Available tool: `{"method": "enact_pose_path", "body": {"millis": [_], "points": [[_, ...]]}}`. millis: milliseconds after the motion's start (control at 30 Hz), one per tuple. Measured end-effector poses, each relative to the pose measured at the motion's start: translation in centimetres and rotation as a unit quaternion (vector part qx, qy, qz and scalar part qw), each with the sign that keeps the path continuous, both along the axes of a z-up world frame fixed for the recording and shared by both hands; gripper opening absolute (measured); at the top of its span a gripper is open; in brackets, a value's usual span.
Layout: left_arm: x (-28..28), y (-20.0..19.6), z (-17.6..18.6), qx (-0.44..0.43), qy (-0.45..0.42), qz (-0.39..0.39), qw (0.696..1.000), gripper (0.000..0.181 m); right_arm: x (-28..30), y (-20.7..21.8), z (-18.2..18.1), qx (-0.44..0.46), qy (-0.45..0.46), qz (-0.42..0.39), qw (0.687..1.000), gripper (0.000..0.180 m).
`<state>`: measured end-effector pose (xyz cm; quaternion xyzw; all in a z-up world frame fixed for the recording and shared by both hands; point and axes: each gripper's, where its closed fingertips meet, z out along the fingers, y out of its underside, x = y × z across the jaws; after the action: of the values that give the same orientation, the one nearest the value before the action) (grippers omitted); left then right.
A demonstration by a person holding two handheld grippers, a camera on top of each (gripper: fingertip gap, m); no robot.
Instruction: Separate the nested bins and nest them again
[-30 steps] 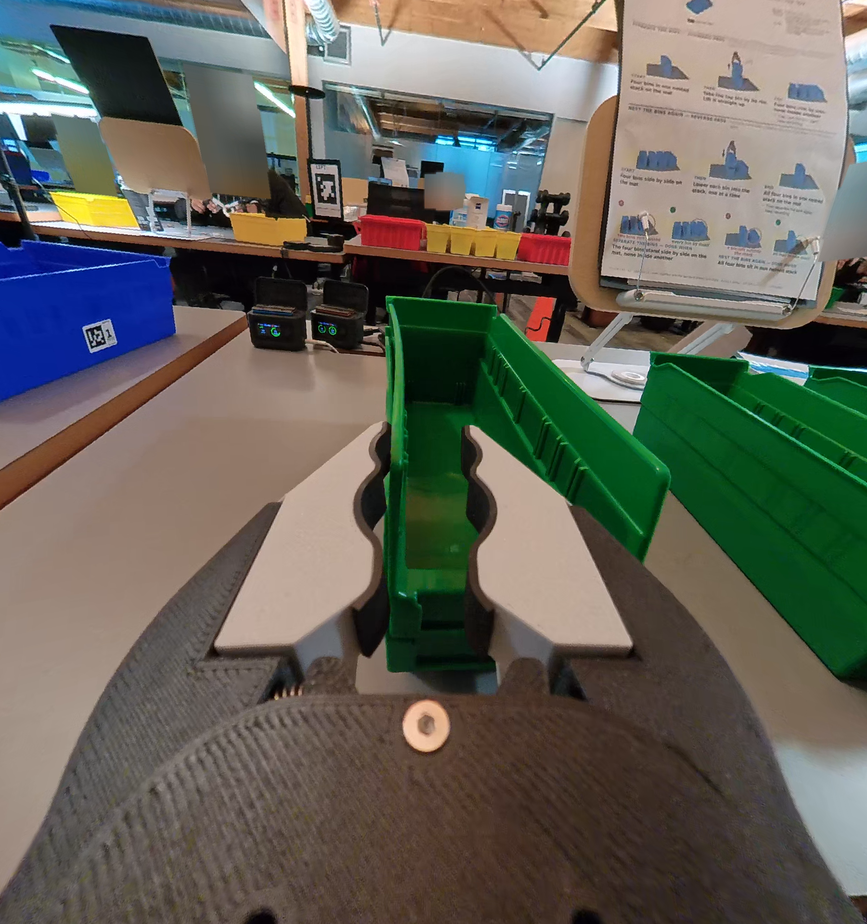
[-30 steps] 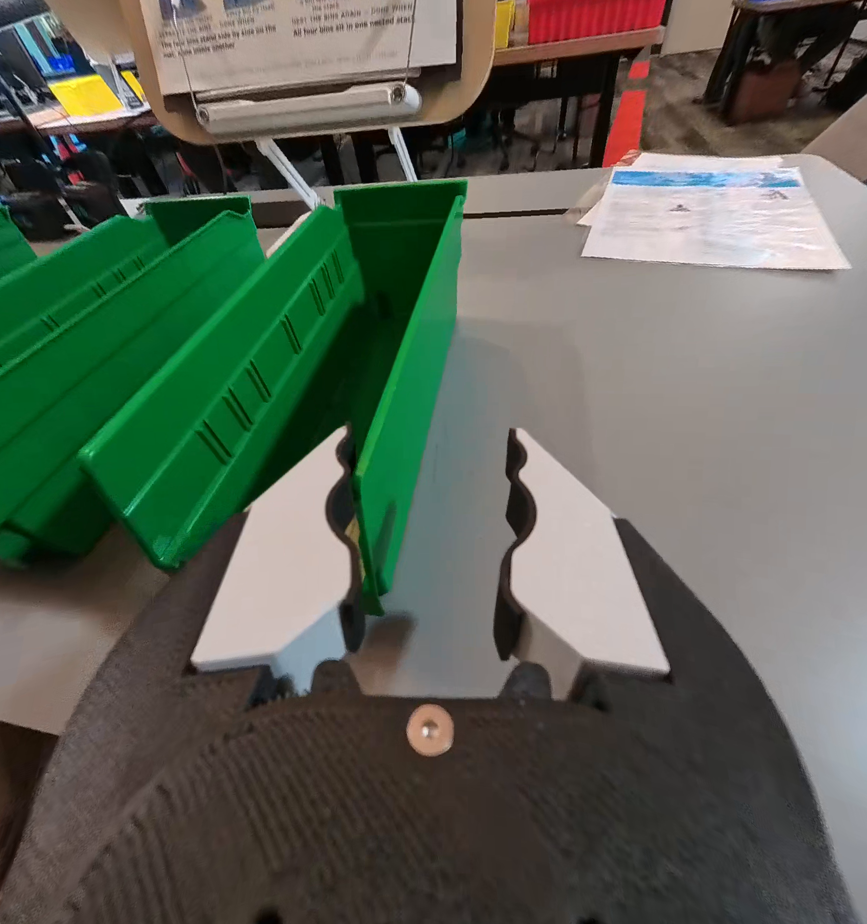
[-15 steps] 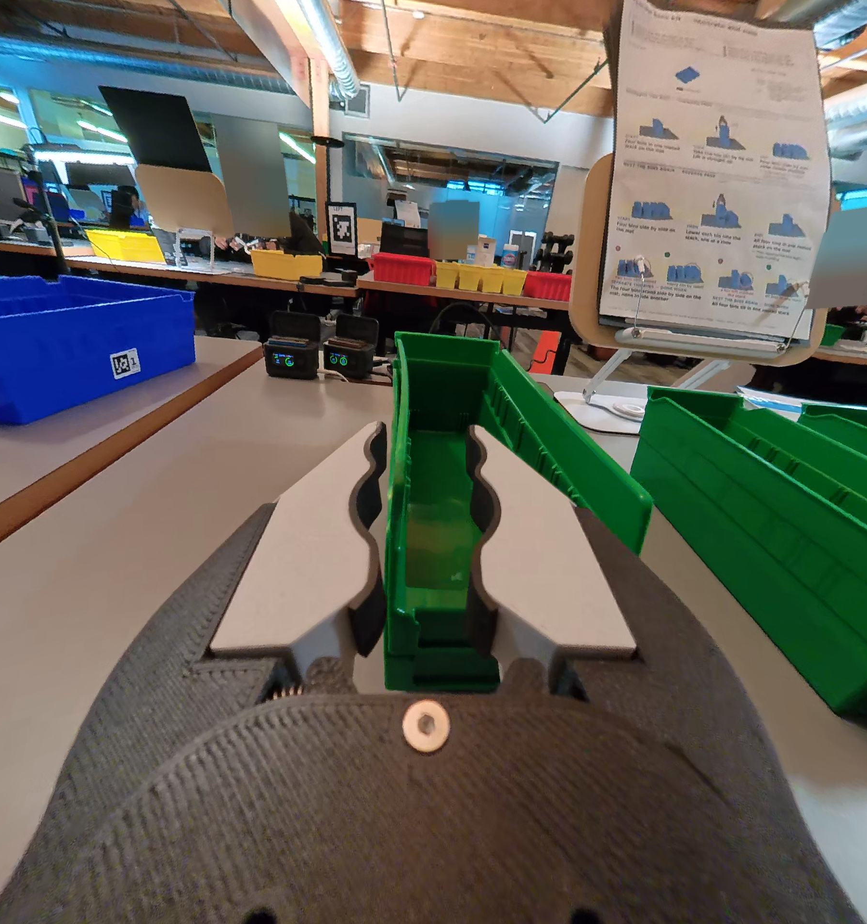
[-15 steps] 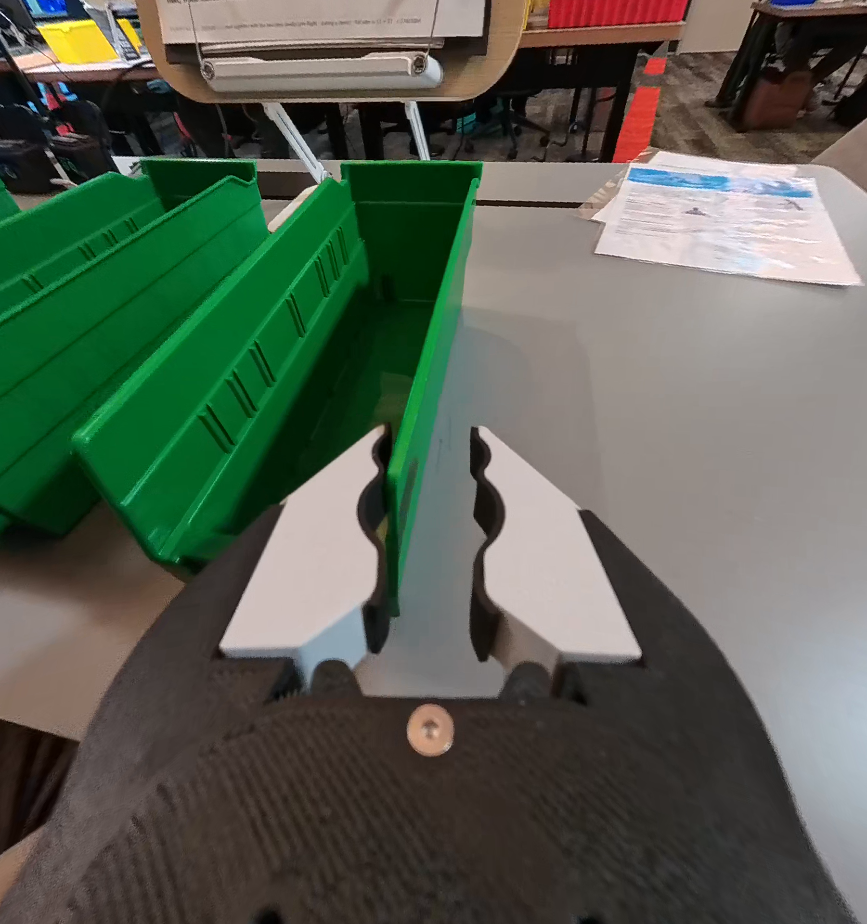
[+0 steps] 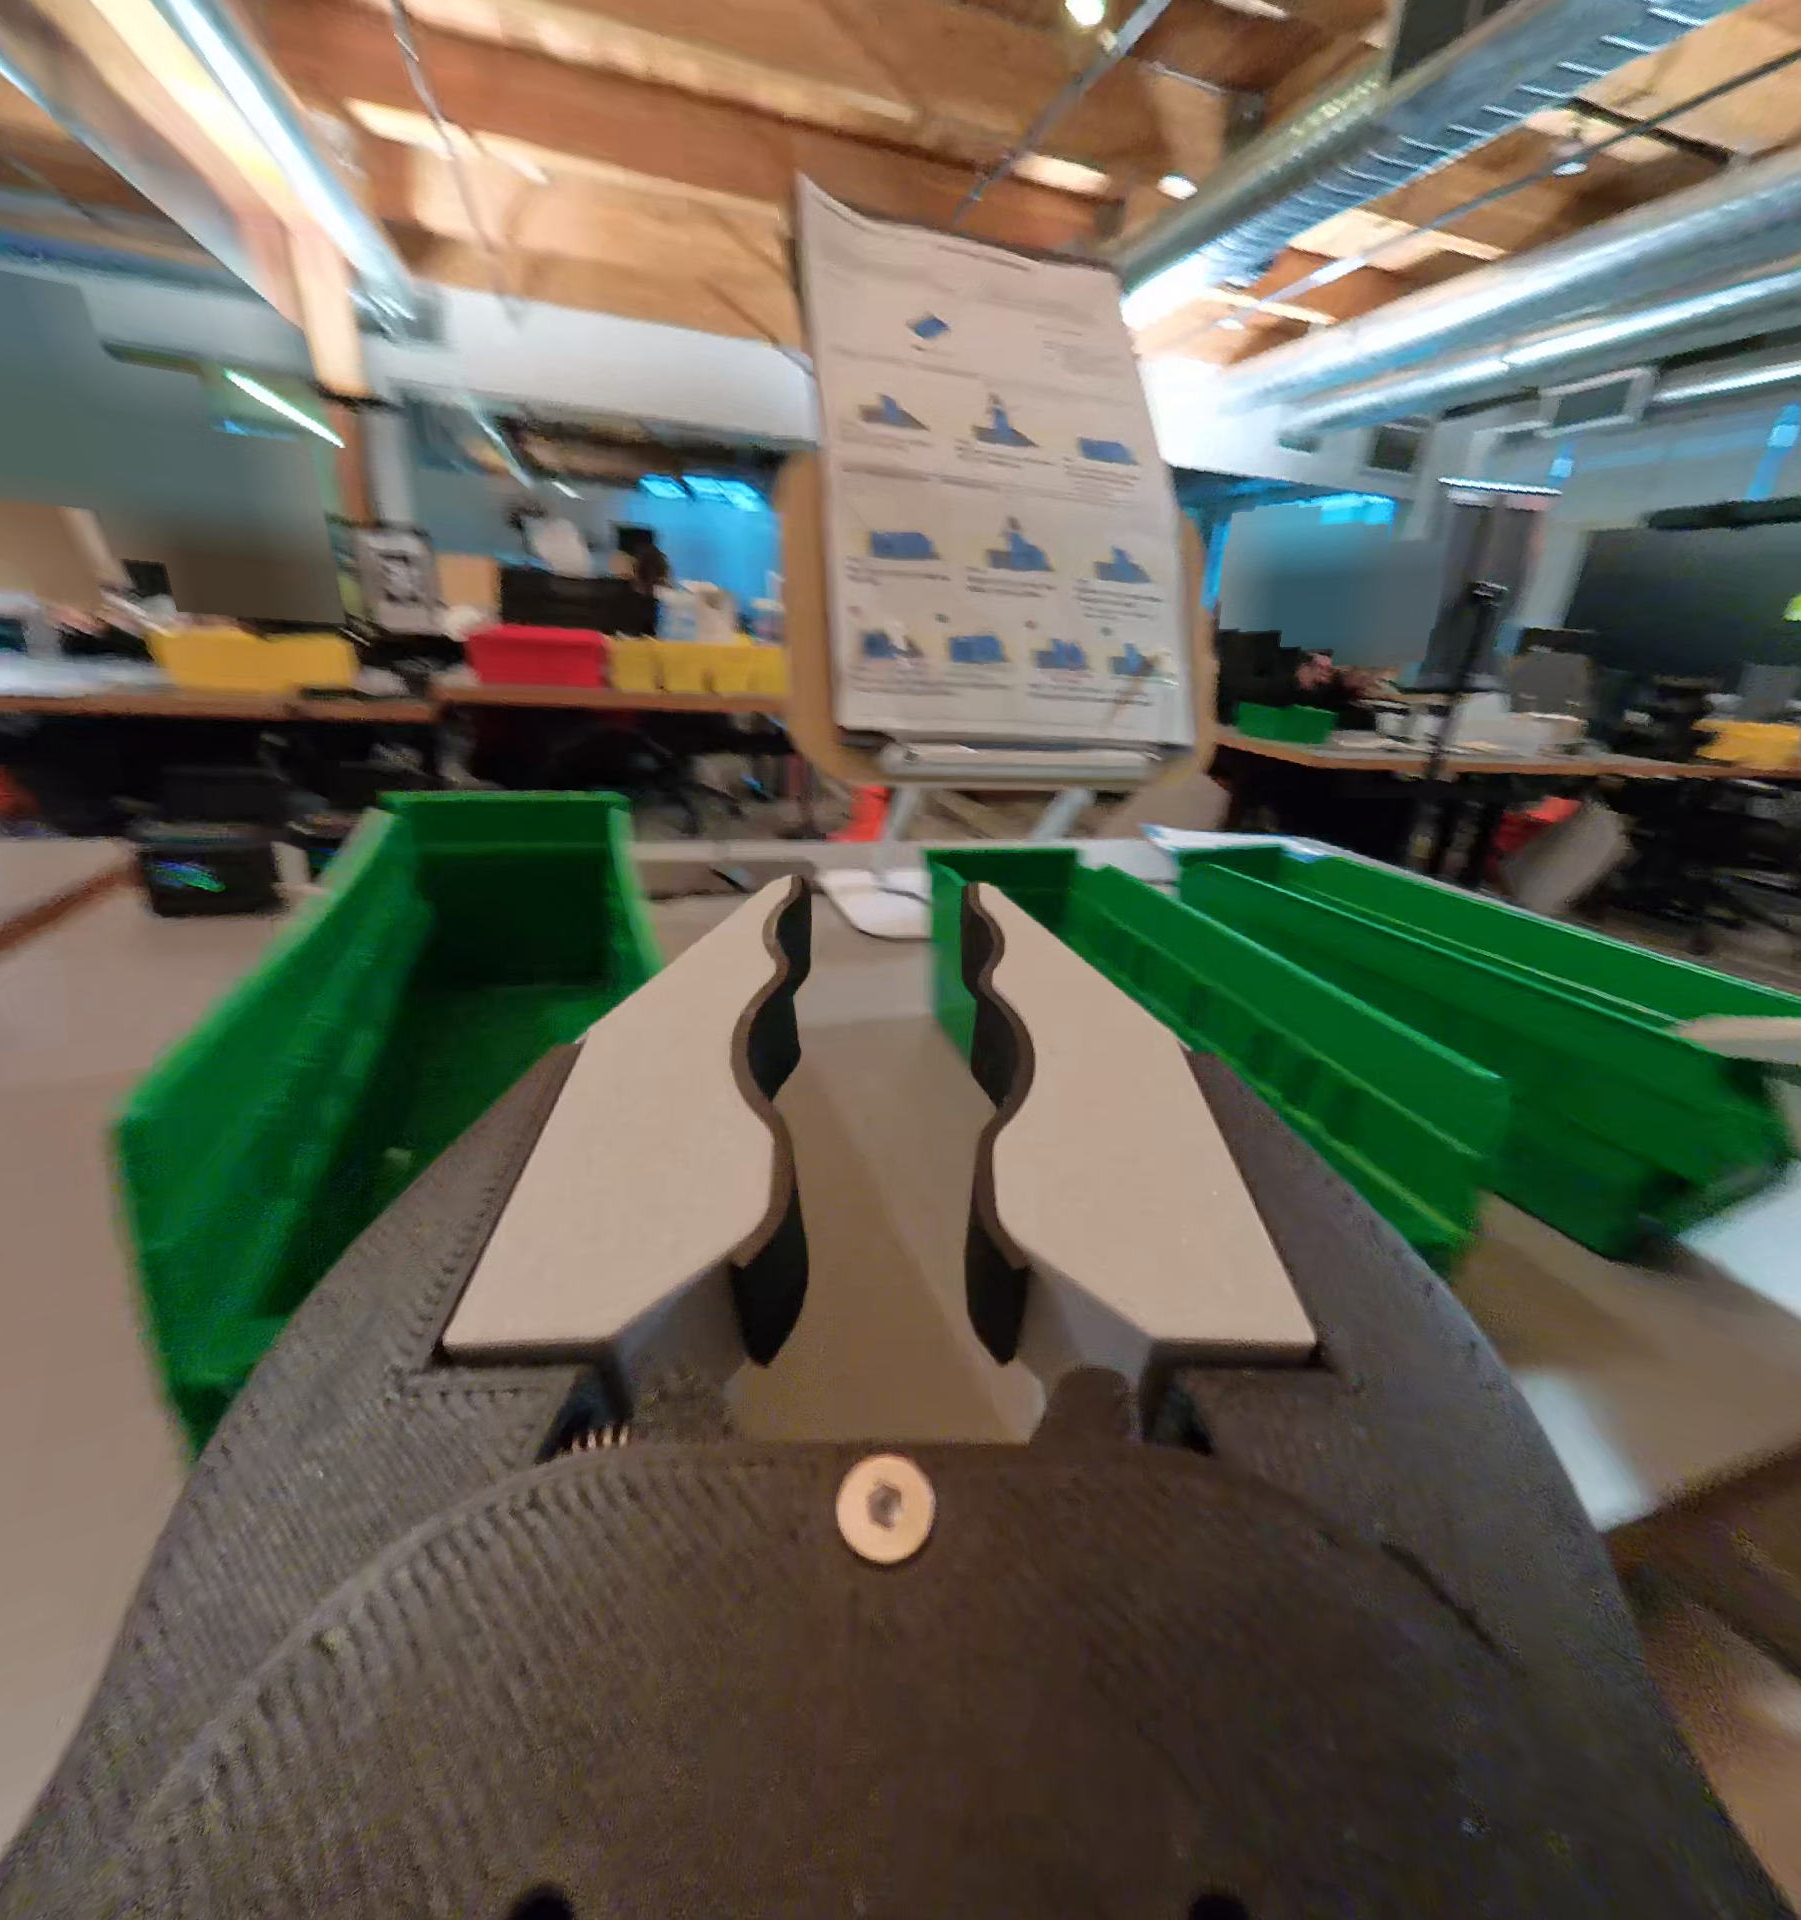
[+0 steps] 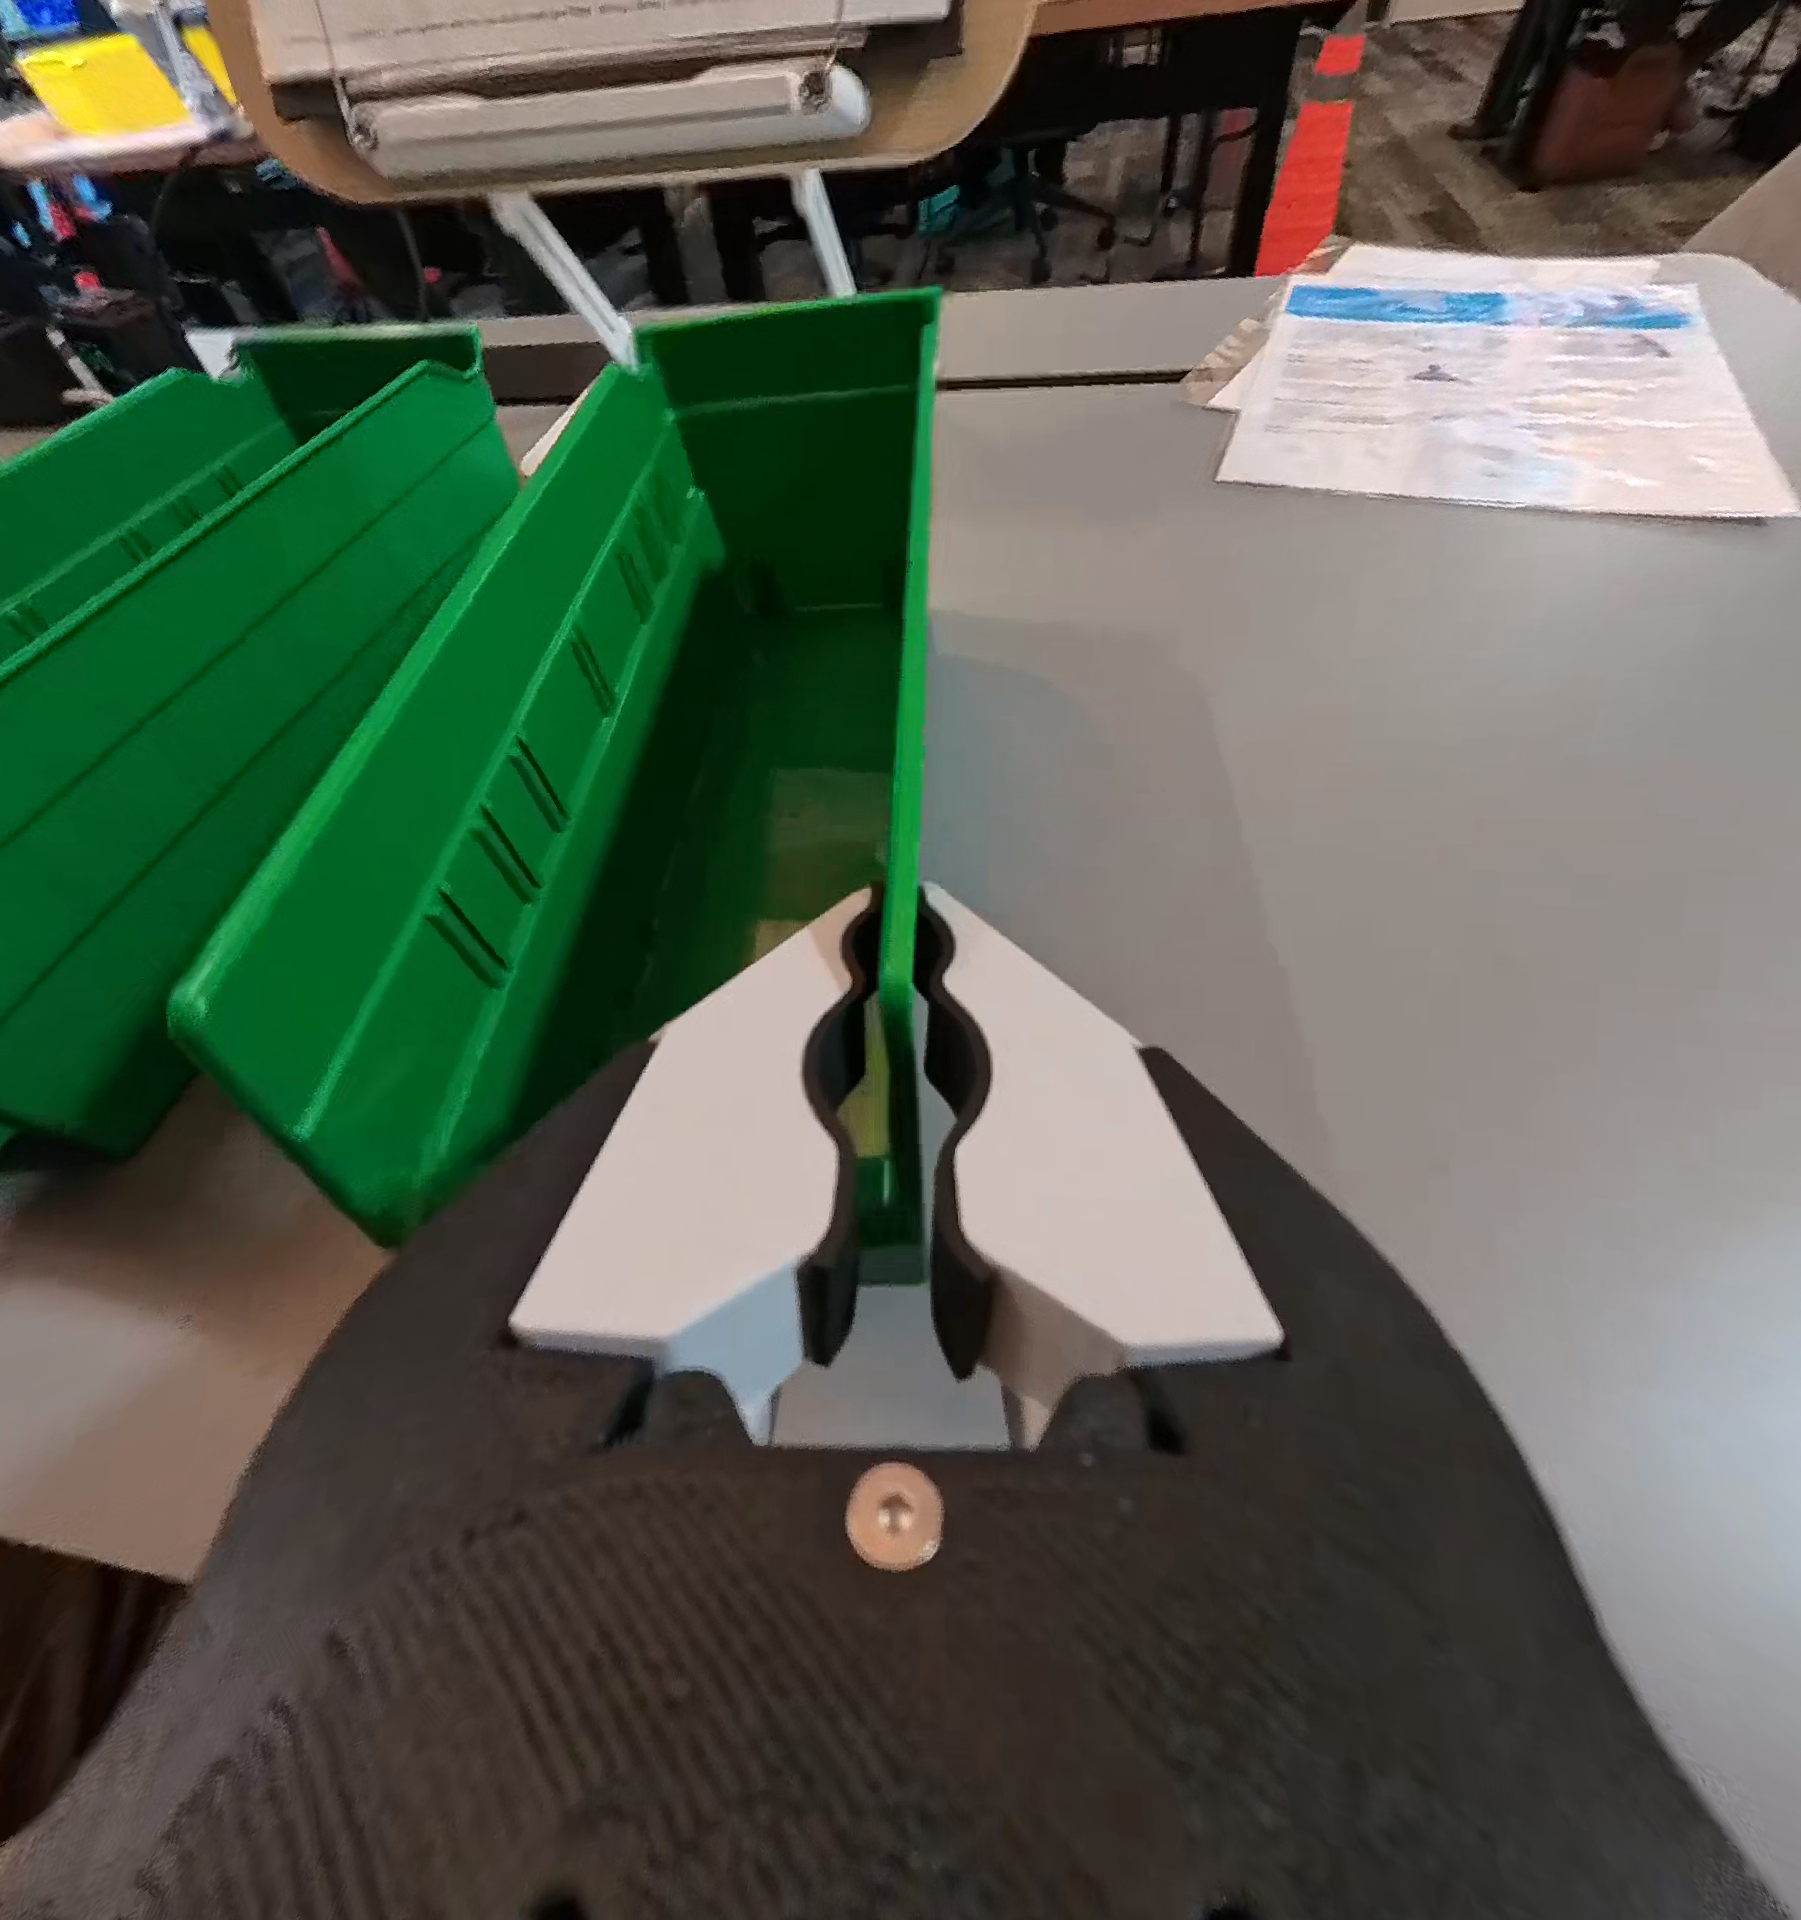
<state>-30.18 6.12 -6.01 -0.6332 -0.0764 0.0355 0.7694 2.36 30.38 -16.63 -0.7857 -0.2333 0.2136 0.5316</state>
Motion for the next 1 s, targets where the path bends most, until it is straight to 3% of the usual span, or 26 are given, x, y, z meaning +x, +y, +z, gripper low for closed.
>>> {"method": "enact_pose_path", "body": {"millis": [233, 433, 633, 733, 900, 967, 1000], "points": [[10.6, 1.0, -1.9, -0.053, -0.068, -0.172, 0.981, 0.021, 2.7, 0.6, 2.8, -0.012, 0.123, -0.055, 0.991, 0.003], [16.2, 1.5, -4.1, -0.093, -0.006, -0.207, 0.974, 0.033, 2.6, -2.1, 9.4, 0.112, 0.195, -0.062, 0.972, 0.003], [18.1, 1.5, -3.7, -0.083, 0.01, -0.186, 0.979, 0.091, -4.9, -9.4, 13.0, 0.179, 0.18, 0.031, 0.967, 0.002], [18.7, 1.2, -3.2, -0.074, -0.008, -0.192, 0.979, 0.104, -8.5, -13.5, 13.8, 0.21, 0.168, 0.07, 0.961, 0.002], [18.2, 1.0, -2.7, -0.057, -0.032, -0.191, 0.979, 0.104, -12.3, -18.4, 13.5, 0.254, 0.123, 0.096, 0.954, 0.002], [17.2, 0.7, -1.9, -0.034, -0.056, -0.183, 0.981, 0.087, -13.2, -19.7, 13.3, 0.277, 0.112, 0.105, 0.949, 0.002], [16.3, 0.6, -1.8, -0.028, -0.068, -0.167, 0.983, 0.066, -13.4, -20.1, 13.2, 0.284, 0.112, 0.109, 0.946, 0.002]]}}
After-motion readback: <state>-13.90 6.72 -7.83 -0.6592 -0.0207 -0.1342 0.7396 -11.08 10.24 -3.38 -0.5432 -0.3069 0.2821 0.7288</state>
